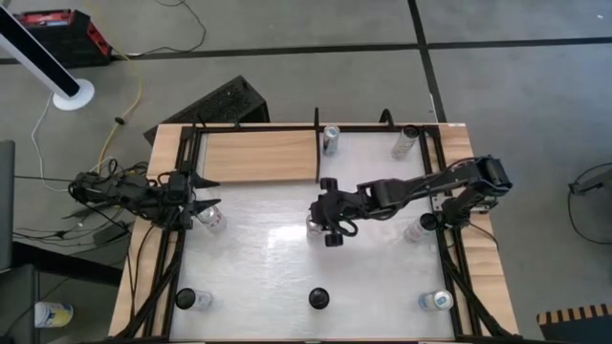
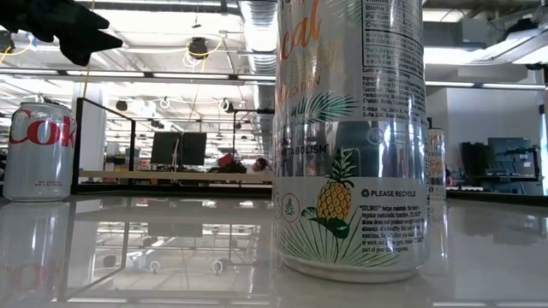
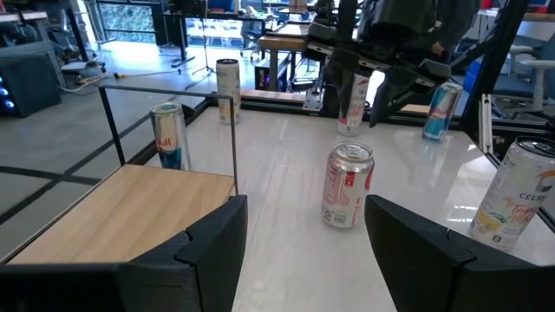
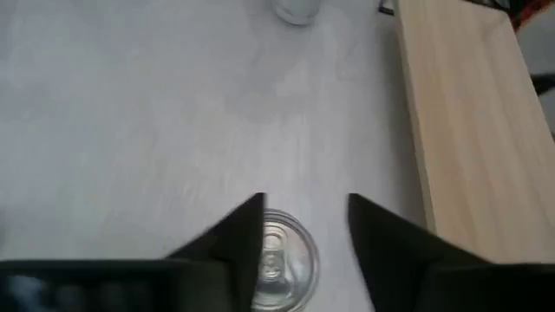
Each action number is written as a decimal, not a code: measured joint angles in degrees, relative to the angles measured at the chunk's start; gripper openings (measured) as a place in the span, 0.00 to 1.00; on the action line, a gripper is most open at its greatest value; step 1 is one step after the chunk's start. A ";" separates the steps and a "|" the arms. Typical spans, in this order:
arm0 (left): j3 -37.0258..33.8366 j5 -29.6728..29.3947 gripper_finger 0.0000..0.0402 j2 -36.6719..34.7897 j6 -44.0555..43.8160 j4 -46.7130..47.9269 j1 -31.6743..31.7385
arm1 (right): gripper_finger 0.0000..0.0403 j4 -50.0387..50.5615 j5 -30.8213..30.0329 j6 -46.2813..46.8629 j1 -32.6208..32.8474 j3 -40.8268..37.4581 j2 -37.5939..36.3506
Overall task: Place canned beverage on shelf
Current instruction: Put the right white soda can on the shelf
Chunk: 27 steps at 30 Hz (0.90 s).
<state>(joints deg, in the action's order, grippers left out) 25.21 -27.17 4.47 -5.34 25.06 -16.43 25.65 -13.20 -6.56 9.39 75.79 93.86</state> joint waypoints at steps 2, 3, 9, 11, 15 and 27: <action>0.00 0.00 0.55 0.00 0.00 0.00 0.00 | 0.21 -0.23 0.05 -2.44 0.49 0.00 0.00; 0.00 0.01 0.55 0.00 0.00 0.00 0.00 | 0.12 -0.34 0.06 -3.63 0.75 0.00 0.00; 0.00 0.02 0.55 0.00 0.00 0.02 0.00 | 0.14 -0.92 -0.62 0.12 1.27 0.02 0.00; 0.00 0.02 0.55 0.00 0.00 0.01 0.00 | 0.21 1.18 -0.56 3.09 0.97 0.64 0.00; 0.00 0.02 0.55 0.00 0.00 0.02 0.00 | 0.40 4.49 -0.38 3.54 0.85 0.85 0.00; 0.00 0.02 0.55 0.00 0.00 0.02 0.00 | 0.96 5.53 -1.66 4.14 1.46 0.85 0.02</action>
<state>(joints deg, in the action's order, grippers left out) 25.21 -27.16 4.47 -5.34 25.08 -16.43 31.18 -14.87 -2.42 10.85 76.64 93.89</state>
